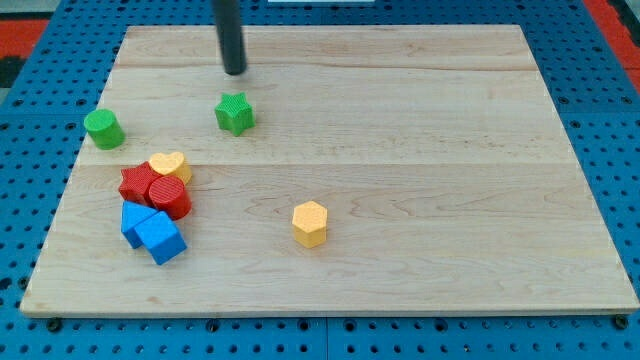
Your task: Push the green circle diagonally right above the yellow heart
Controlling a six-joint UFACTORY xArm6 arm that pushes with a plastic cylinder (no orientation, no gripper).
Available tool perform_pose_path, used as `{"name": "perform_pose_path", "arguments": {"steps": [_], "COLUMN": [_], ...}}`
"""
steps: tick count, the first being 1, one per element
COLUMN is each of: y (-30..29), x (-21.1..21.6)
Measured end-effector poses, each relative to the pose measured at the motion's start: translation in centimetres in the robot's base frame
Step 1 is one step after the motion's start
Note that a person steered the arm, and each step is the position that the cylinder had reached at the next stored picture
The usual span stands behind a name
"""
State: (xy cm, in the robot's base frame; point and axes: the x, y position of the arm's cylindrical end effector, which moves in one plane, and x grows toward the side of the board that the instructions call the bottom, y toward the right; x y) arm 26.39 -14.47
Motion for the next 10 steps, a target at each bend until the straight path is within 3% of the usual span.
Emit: {"name": "perform_pose_path", "arguments": {"steps": [1,2,4,6,9,10], "y": [-7.7,-11.5,-11.8,-13.9,-15.7,-9.8], "x": [-1.1,-1.1,1.2,10.5,13.8,13.1]}}
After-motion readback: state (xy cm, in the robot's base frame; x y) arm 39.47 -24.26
